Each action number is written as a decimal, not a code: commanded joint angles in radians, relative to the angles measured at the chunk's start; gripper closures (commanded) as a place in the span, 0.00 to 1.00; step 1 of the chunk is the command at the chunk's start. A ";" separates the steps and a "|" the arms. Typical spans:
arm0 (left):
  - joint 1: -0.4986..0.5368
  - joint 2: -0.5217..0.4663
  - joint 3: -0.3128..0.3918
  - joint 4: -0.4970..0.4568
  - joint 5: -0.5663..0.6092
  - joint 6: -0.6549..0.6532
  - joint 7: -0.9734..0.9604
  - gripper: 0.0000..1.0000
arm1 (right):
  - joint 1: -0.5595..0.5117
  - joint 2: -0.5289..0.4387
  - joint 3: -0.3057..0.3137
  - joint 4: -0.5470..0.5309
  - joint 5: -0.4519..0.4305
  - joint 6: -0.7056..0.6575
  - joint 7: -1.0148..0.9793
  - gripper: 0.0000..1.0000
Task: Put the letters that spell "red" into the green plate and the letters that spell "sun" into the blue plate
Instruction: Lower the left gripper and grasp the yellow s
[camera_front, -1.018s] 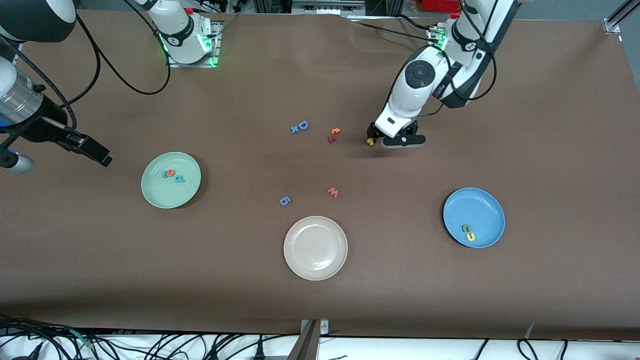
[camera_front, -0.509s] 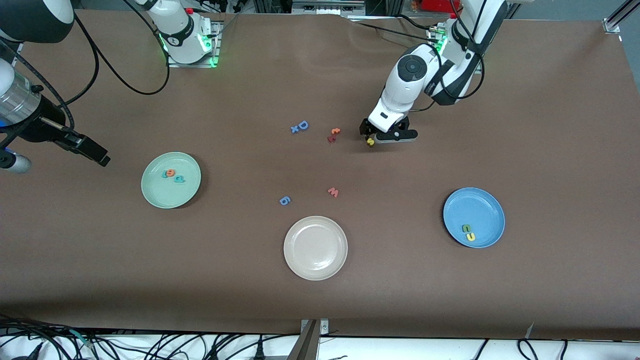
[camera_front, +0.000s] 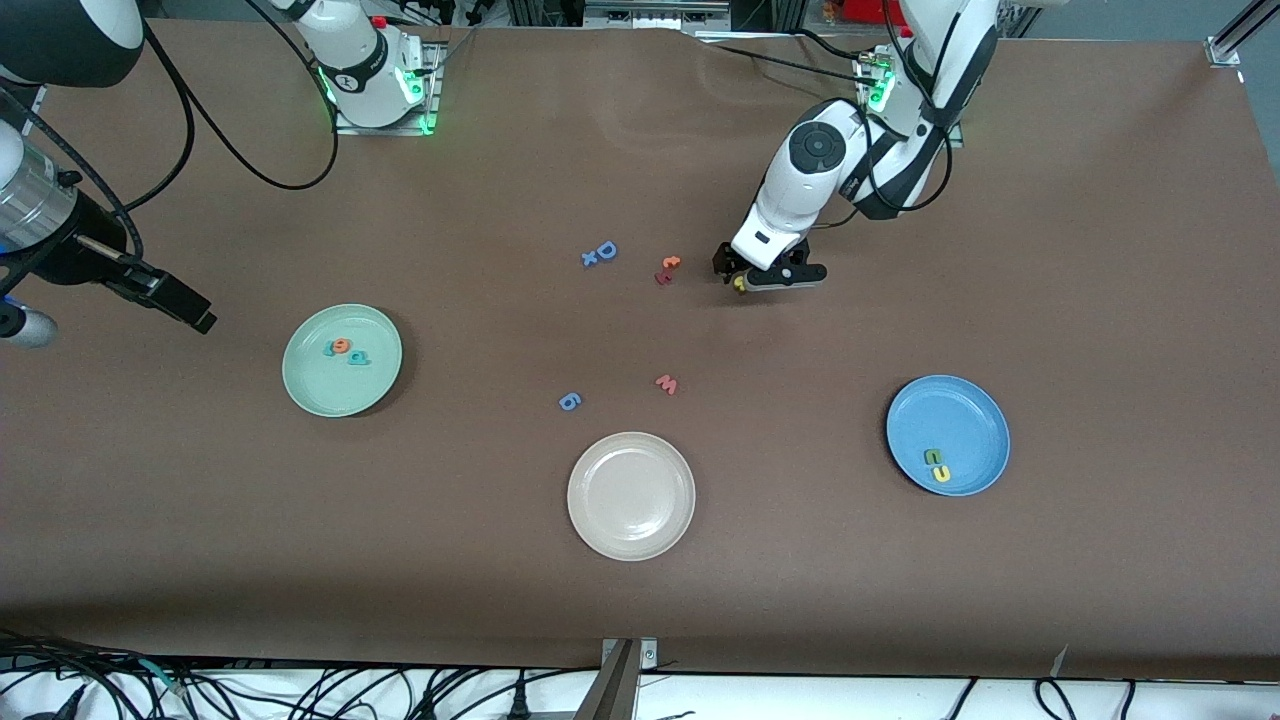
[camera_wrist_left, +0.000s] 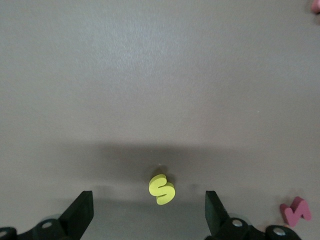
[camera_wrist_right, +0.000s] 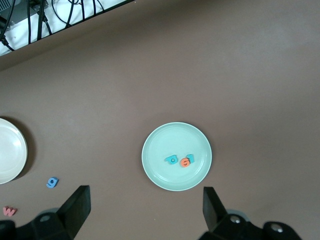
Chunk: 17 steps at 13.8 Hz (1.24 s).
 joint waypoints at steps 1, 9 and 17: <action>-0.013 0.000 0.014 -0.001 0.024 0.014 -0.027 0.03 | -0.006 -0.014 -0.008 -0.007 0.018 -0.001 -0.015 0.01; -0.033 0.024 0.021 0.005 0.024 0.010 -0.033 0.12 | -0.007 -0.013 -0.031 -0.001 0.071 0.002 -0.012 0.01; -0.062 0.047 0.063 0.042 0.046 -0.015 -0.042 0.21 | -0.007 -0.016 -0.054 -0.001 0.072 0.001 -0.015 0.01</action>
